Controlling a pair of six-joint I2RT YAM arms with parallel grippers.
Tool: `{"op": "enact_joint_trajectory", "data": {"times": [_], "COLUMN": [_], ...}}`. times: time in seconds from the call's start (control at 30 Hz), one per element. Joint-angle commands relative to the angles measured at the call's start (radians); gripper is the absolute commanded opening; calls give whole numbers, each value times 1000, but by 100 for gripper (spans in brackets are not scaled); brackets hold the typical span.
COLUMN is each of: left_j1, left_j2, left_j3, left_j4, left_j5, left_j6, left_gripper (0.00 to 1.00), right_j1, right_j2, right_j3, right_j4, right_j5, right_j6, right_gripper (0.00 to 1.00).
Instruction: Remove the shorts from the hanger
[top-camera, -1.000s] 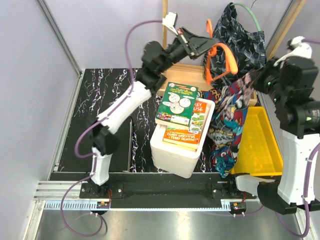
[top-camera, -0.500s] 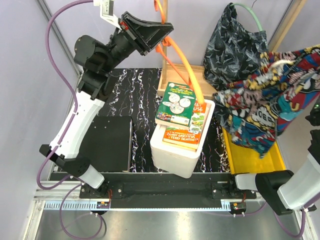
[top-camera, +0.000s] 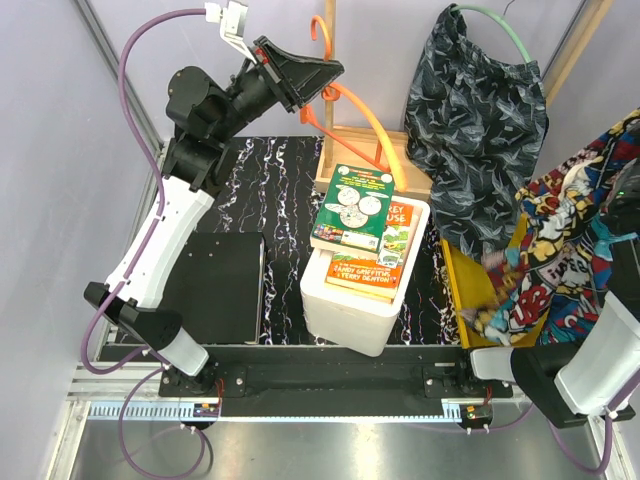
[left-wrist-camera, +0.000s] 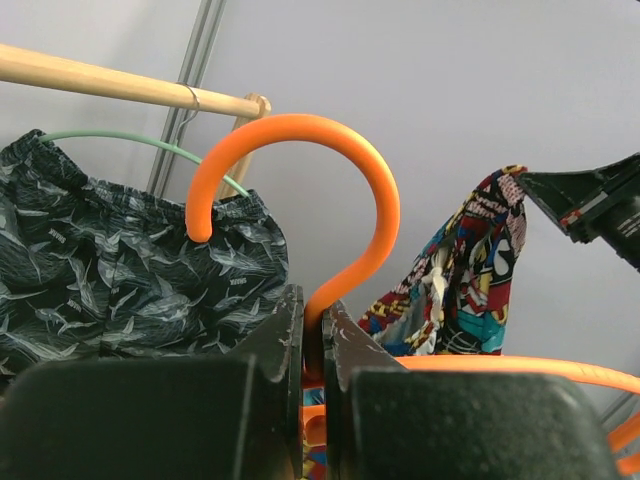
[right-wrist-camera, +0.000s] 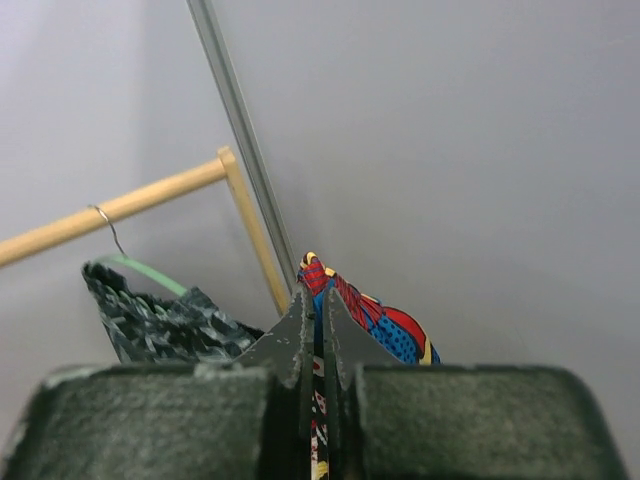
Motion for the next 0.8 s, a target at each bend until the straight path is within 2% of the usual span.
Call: {"op": "enact_joint_trajectory", "data": {"times": [0.0, 0.17, 0.37, 0.63, 0.77], "left_j1": [16, 20, 19, 20, 19], "left_j2": [-27, -24, -45, -76, -79], "left_j3": [3, -2, -17, -75, -86], "left_j4": [69, 82, 70, 73, 82], "left_j5": [25, 29, 29, 23, 21], "left_j6": [-9, -21, -12, -12, -19], "left_gripper": [0, 0, 0, 0, 0], "right_j1": [4, 3, -2, -31, -39], "right_j2": [-36, -106, -89, -127, -216], "right_j3": [-117, -430, -574, -693, -866], "right_j4": [63, 162, 230, 193, 75], "right_j5": [-3, 9, -19, -31, -29], "right_j6": [27, 26, 124, 287, 428], "right_gripper": [0, 0, 0, 0, 0]}}
